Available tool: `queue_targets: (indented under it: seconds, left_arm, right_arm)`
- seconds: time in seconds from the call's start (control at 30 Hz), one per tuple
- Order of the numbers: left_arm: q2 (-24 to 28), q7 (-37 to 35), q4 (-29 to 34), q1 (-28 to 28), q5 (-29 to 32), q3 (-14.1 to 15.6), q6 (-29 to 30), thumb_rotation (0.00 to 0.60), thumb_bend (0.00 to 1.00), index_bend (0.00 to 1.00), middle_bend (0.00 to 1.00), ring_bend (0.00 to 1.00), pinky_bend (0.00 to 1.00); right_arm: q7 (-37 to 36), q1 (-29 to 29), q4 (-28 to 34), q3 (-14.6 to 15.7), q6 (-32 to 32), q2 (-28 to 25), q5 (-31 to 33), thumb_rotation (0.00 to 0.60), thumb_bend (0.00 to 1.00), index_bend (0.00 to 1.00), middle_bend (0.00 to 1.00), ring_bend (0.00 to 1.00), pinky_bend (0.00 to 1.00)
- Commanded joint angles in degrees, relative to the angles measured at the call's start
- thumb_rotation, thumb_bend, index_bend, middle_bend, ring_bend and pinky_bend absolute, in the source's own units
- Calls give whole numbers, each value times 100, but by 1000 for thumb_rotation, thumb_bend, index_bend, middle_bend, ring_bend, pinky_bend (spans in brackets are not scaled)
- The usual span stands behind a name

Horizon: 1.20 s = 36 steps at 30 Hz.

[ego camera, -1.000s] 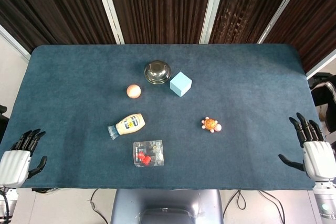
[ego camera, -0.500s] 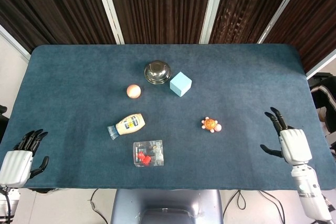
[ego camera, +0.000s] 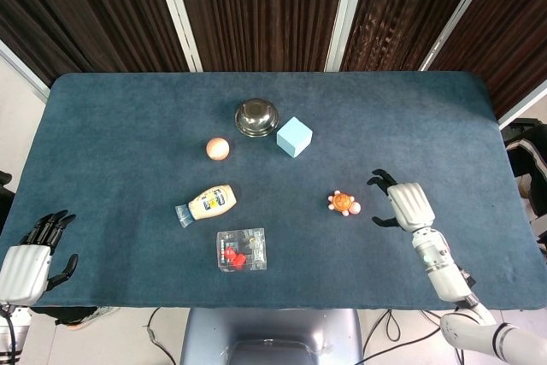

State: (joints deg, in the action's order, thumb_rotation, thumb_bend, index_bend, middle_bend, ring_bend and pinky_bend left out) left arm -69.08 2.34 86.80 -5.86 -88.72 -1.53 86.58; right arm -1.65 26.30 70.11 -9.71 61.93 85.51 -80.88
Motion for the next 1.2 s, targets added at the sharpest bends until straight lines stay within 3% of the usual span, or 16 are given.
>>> queue_targets:
  seconds: [0.03,0.4,0.57,0.73,0.93,1.13,1.2]
  left_arm:
    - [2,-2,0,-1,1,-1,-1,600,384,162,119,119,374]
    - [12,-40,7,5,-2,1,7,600,382,167,119,120,374]
    - [13,-90,-11,14,6,-7,24,600,384,168,119,120,374]
    - [13,-99,-14,15,-11,1,28,600,383,168,119,120,374]
    - [11,-98,-19,15,-7,0,25,600,384,170,119,120,374]
    - [10,-92,-18,14,0,2,12,600,382,171,119,120,374]
    - [10,-91,-15,12,1,4,7,600,383,171,119,120,374]
  right_arm:
    - [-49,172,-189,-65,-266,182,188,600,58,454,309,945,888]
    - [-351,629,-849,-140,-986,811,548,600,62,476,326,946,889]
    - [-410,754,-1118,-110,-957,1068,471,600,66,512,354,951,893]
    - [-515,833,-1396,-102,-889,1302,421,600,139,560,390,962,904]
    - [-769,878,-1766,-41,-875,1530,357,600,355,623,441,973,921]
    - [-1147,853,-2065,47,-551,1687,119,600,729,739,531,996,953]
    - [-1290,837,-2156,72,-410,1720,34,600,924,811,588,1000,966]
